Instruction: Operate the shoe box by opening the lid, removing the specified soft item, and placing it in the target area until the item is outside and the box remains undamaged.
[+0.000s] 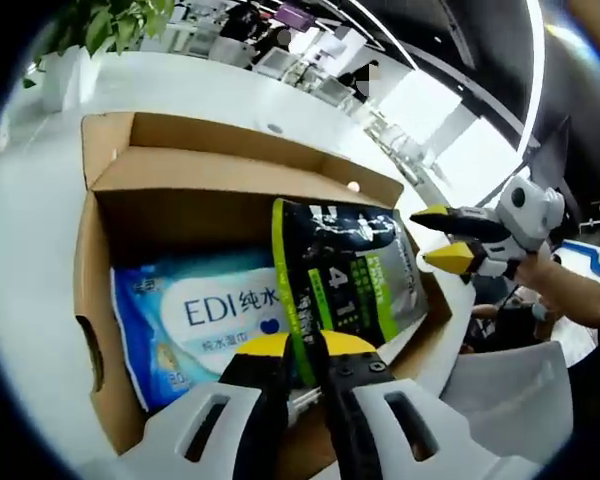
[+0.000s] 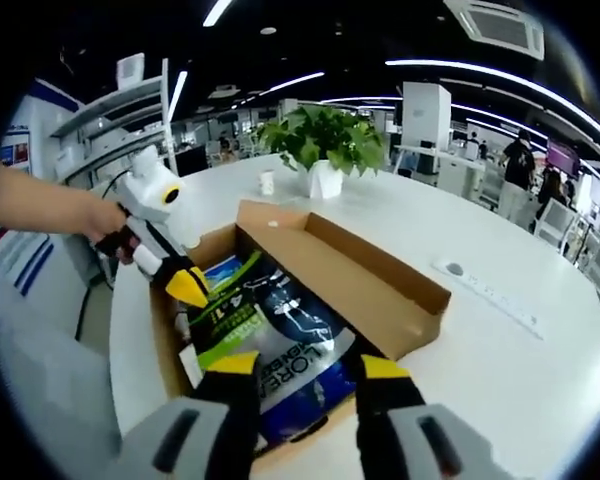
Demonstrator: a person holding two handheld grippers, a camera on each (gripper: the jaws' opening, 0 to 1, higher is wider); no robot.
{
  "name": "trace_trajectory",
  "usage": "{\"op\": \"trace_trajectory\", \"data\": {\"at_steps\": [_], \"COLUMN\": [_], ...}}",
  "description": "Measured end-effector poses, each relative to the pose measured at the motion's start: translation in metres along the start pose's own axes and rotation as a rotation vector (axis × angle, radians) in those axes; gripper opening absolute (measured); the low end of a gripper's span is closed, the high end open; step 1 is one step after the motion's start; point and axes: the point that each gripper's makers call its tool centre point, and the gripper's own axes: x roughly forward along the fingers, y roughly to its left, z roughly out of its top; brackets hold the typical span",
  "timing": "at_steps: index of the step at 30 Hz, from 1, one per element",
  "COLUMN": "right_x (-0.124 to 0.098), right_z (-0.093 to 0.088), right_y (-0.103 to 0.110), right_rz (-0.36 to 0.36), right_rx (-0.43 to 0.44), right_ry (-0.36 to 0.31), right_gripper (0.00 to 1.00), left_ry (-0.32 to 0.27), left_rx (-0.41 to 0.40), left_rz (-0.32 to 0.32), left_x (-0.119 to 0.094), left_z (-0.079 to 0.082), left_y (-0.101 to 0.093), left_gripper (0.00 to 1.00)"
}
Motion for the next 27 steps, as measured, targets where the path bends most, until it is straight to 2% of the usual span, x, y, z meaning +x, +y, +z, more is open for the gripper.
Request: {"op": "trace_trajectory", "data": {"at_steps": [4,8,17,19,23,27], "right_x": [0.008,0.013,0.023,0.025,0.024,0.019], "right_z": [-0.002,-0.002,-0.005,-0.006,-0.006,-0.003], "right_y": [-0.003,-0.009,-0.013,-0.013,-0.015,-0.019], "right_rz": [-0.001,-0.015,-0.003,0.002,-0.015,-0.040], "right_rx": [-0.013,-0.007,0.085,0.101,0.114,0.127], "right_ry": [0.031,0.058,0.091,0.092,0.078,0.050], "right_gripper": [0.34,0.34,0.29,0.23,0.18,0.05], "left_ry": [0.001,-0.002,0.004,0.001,0.003,0.001], "left_rx": [0.015,0.011,0.025,0.027,0.046,0.064], "left_rz": [0.006,0.003,0.001,-0.001,0.004,0.010], "left_x": [-0.001,-0.001,0.000,0.000,0.001,0.000], "left_z": [0.000,0.002,0.002,0.002,0.002,0.002], "left_y": [0.002,0.002,0.000,0.000,-0.001,-0.001], "left_gripper": [0.02,0.02,0.00,0.00,0.00,0.00]}}
